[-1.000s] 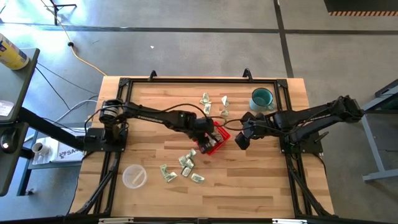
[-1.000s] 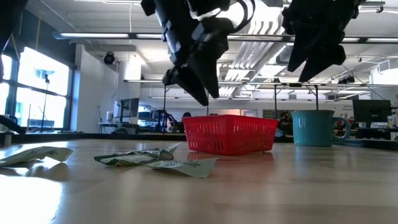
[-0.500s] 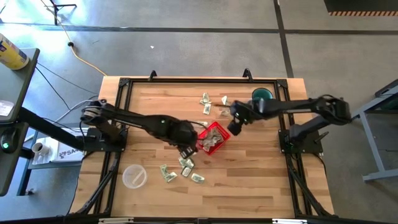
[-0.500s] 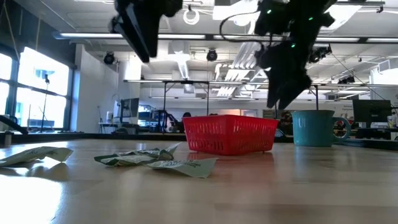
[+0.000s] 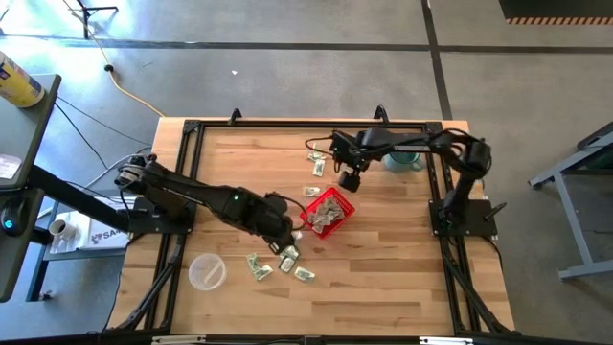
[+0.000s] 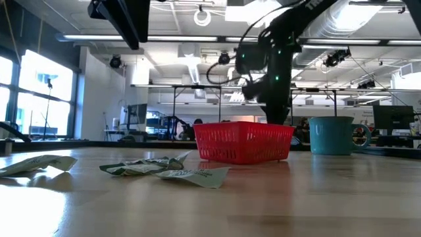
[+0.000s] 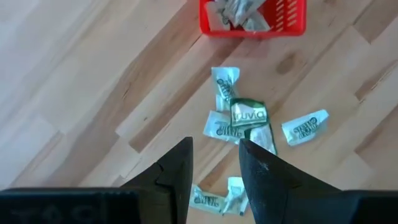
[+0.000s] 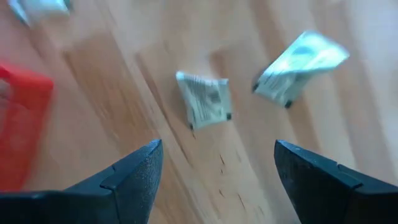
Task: Pick and place items into bin
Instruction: Put the white stevia pack into the red bin
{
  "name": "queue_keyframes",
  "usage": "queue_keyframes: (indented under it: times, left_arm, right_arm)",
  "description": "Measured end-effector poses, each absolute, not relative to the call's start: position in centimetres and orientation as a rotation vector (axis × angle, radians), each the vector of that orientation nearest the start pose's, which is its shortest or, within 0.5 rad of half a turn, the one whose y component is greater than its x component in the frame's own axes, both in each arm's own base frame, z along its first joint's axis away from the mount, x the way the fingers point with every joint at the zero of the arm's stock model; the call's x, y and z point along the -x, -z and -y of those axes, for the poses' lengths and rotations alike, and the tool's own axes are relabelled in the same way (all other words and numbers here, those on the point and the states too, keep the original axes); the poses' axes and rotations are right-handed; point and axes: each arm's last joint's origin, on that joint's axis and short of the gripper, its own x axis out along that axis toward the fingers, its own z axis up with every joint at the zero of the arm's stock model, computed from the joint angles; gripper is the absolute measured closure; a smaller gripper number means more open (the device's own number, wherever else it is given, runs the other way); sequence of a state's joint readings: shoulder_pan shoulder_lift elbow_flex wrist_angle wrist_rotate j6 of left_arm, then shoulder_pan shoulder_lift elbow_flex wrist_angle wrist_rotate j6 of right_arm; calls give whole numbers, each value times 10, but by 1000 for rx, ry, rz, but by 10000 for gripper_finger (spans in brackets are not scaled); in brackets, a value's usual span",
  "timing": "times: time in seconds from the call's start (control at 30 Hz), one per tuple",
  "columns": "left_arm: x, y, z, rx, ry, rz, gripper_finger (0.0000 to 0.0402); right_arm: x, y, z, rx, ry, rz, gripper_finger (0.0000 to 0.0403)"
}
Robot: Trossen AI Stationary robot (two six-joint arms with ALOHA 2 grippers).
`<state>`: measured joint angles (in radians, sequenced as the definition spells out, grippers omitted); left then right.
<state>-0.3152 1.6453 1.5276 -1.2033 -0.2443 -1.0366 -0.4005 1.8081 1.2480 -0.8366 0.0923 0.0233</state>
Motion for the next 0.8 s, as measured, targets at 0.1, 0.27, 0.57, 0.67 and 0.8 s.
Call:
queue_keyframes:
  times: [0.1,0.27,0.57,0.67,0.8]
  left_arm:
    - [-296,-304,97,534,-618,-1133,239]
    - [-289,-303,99,540,-686,-1163,240]
    - [-288,-303,96,553,-757,-1117,241]
    - [-289,-303,96,550,-771,-1101,241]
    - [-289,-303,95,535,-784,-1081,241]
  right_arm:
    - [-313,-170,137,-230,341,-1437,105]
    - [-320,-164,139,-156,320,-1420,105]
    - [-322,-164,140,2,169,-1407,105]
    - [-323,-164,139,43,96,-1401,105]
    - [-325,-165,140,103,31,-1367,105]
